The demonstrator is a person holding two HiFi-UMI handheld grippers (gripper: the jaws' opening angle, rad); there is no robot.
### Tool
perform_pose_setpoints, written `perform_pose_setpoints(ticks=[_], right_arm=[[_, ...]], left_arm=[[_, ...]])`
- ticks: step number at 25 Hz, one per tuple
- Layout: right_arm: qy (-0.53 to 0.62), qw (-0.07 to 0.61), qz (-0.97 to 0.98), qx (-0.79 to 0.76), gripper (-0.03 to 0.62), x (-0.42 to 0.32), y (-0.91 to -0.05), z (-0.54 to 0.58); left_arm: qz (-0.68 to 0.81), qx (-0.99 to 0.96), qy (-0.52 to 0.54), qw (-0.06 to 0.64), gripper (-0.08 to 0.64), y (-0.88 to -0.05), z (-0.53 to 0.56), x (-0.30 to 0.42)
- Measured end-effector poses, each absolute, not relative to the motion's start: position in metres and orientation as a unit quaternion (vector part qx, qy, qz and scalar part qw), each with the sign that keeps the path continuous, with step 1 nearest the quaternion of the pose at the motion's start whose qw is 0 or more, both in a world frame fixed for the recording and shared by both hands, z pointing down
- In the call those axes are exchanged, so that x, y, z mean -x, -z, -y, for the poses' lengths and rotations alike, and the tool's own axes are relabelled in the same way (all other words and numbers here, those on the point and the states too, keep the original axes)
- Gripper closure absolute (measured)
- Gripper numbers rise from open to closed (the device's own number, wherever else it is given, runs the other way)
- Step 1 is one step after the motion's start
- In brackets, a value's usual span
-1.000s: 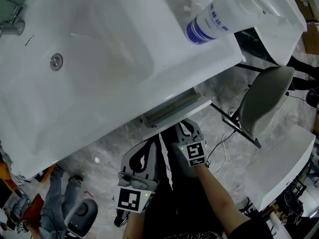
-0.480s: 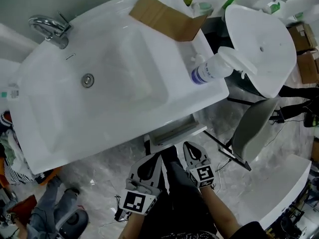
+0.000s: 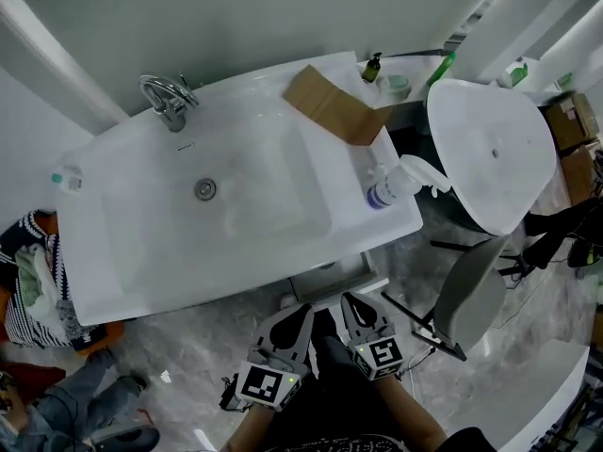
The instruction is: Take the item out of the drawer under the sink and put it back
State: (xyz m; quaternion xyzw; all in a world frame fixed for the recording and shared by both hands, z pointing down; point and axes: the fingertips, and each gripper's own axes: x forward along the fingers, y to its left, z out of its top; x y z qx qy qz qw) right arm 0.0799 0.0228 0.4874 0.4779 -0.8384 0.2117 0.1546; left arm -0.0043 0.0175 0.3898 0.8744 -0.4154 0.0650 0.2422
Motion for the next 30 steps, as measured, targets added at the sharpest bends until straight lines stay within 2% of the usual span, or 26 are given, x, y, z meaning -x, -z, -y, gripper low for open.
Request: perform_pose_setpoints(ticks=[7,19,30], right_arm=[[-0.185,0.112,0.855,-0.471,0.574,-0.074,-0.433,-0.012],[-0.128,0.05,0.885,-0.445,0.574,-0.067,-0.348,-0.003],[-0.08,0.035,0.899,-0.43,0.574,-0.071,-0.311,0.005]], left_arm=[[0.428,-0.875,-0.055,0.22,0.555,-0.358,-0.018,0.01],[0.457,-0.878,-0.029,0.139,0.555,-0.299,-0.009,0.02],[0.479,-0.872,0.007,0.097,0.555,-0.273,-0.007,0.024]])
